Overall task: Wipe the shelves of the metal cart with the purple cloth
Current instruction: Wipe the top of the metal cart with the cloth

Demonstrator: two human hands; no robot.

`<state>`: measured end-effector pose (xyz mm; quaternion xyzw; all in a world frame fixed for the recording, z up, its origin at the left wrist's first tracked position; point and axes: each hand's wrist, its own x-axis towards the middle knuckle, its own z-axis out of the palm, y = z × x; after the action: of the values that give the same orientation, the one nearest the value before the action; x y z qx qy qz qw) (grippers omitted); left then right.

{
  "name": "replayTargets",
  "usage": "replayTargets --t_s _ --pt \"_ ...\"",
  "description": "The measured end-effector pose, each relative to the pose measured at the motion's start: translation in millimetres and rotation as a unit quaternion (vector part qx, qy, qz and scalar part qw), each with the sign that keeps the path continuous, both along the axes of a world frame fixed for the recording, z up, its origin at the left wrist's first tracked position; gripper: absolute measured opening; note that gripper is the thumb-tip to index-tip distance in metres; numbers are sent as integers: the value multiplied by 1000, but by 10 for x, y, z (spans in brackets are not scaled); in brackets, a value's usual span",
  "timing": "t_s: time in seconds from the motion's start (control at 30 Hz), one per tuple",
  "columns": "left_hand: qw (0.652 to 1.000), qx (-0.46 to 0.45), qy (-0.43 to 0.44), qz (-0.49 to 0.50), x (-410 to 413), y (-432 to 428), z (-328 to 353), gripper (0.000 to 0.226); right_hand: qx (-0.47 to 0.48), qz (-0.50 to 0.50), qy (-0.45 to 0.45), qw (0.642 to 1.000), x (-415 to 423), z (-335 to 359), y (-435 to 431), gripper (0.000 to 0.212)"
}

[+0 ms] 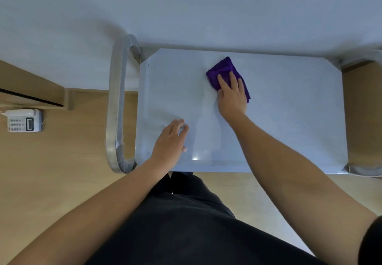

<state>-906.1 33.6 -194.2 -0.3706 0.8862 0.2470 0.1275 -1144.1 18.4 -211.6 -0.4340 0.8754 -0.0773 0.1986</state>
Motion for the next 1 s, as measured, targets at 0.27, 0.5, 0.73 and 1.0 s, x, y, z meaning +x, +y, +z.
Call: replayTargets --t_s 0.27,0.5,0.73,1.0 --pt "1000 2 -8 -3 7 24 8 75 -2 119 5 993 910 53 91 55" --pt "1000 -4 7 -2 23 17 -6 71 32 -24 41 998 -75 33 -195 48" --pt "1000 -10 14 6 15 28 -7 71 -34 31 12 999 432 -37 -151 49" --pt "1000 -16 11 8 16 42 -29 72 -80 83 9 993 548 -99 -134 48"
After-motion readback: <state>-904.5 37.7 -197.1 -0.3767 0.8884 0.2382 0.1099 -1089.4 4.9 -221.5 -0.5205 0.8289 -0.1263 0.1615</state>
